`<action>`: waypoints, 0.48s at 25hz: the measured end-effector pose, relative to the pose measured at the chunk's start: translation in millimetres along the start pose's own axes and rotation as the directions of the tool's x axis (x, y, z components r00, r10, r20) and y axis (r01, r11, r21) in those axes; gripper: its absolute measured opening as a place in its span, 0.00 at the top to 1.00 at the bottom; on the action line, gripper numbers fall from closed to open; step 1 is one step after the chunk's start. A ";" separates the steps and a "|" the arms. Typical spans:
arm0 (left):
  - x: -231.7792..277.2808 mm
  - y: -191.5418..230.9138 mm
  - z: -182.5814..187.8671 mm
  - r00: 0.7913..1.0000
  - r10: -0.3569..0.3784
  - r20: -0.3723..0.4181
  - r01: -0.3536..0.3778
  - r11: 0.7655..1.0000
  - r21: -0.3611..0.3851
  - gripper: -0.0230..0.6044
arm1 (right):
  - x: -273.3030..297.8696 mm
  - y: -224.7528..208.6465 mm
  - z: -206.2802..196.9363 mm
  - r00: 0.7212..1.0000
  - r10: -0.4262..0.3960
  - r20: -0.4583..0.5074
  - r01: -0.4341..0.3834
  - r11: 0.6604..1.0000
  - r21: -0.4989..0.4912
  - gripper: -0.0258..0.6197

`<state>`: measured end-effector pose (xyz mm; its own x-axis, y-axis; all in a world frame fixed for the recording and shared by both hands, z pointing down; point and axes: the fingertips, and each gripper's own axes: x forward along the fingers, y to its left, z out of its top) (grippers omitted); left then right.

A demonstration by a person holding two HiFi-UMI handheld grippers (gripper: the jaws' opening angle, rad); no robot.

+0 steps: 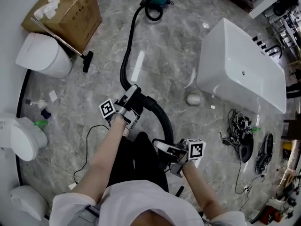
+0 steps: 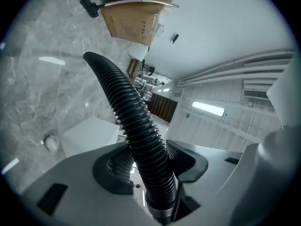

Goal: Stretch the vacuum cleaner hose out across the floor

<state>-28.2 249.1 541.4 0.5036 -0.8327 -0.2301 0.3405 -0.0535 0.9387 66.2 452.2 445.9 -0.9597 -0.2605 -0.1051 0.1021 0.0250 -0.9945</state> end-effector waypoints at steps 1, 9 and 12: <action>-1.9 -1.7 4.5 1.000 0.029 -0.011 -0.029 1.000 0.010 0.62 | 3.7 -6.5 -0.2 1.000 -0.021 0.003 0.021 1.000 -0.005 0.89; -5.9 -33.4 47.6 0.994 0.097 -0.048 -0.090 0.987 0.131 0.66 | 8.4 -61.9 0.3 0.955 -0.295 -0.012 0.291 0.949 -0.122 0.66; -8.1 -41.0 58.4 0.985 0.144 -0.091 -0.123 0.970 0.207 0.66 | 4.9 -81.9 -2.3 0.910 -0.414 0.013 0.411 0.898 -0.160 0.59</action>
<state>-92.6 225.8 519.8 0.6173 -0.7783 -0.1148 0.1039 -0.0639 0.9925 52.6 451.1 526.9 -0.9123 -0.2602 0.3163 -0.3445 0.0700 -0.9362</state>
